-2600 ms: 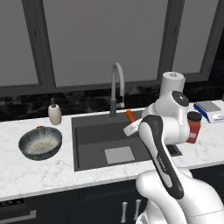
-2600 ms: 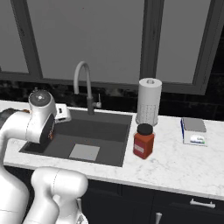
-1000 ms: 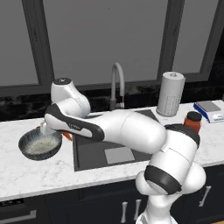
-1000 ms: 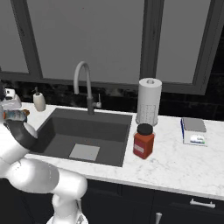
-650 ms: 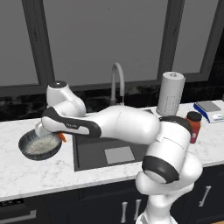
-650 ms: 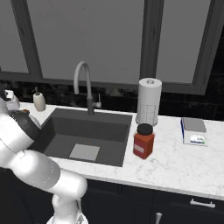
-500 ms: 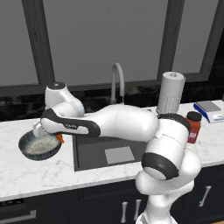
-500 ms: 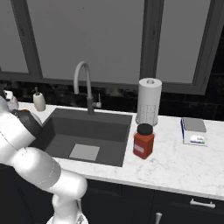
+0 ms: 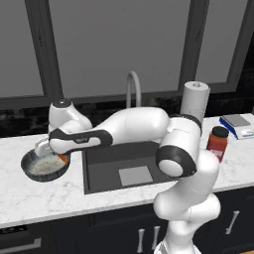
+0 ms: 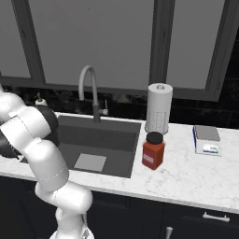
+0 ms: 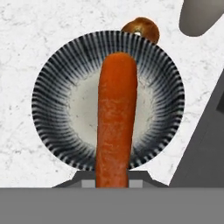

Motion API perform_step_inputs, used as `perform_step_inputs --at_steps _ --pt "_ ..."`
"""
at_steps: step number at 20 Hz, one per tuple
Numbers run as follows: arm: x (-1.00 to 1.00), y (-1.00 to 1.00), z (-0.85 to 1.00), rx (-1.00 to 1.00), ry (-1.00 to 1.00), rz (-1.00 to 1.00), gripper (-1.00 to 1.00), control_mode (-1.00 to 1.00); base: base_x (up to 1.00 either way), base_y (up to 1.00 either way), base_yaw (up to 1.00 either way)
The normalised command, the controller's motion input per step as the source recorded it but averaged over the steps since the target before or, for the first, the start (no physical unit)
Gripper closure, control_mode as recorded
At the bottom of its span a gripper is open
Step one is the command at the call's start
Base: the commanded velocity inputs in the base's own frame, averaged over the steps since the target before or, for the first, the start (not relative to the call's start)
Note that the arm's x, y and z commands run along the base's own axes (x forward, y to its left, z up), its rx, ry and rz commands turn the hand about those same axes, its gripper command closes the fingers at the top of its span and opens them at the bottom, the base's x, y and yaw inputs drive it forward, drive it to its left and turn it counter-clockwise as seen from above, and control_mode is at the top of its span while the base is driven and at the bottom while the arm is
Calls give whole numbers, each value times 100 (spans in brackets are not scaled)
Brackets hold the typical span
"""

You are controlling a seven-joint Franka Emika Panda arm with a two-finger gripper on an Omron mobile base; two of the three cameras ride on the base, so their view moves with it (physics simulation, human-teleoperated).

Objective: Pick the carrot from the sink and place it in the bowl. Then pick the bowl and place it in the microwave. Then close the microwave door and press the start button.

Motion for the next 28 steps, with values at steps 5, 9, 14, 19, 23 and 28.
perform_step_inputs --at_steps 5,9,14,19,23,28 --pt "8 13 -6 0 6 0 100 -100 0 0 0" --pt "0 8 -14 0 3 -1 100 -100 0 0 0" --pt "7 0 -37 0 2 -4 100 -100 0 0 0" --pt "0 0 -24 0 3 -3 100 -100 0 0 0" --pt "0 0 -17 0 8 -3 100 -100 0 0 0" --pt "0 0 -32 0 7 -2 100 -100 0 0 0"
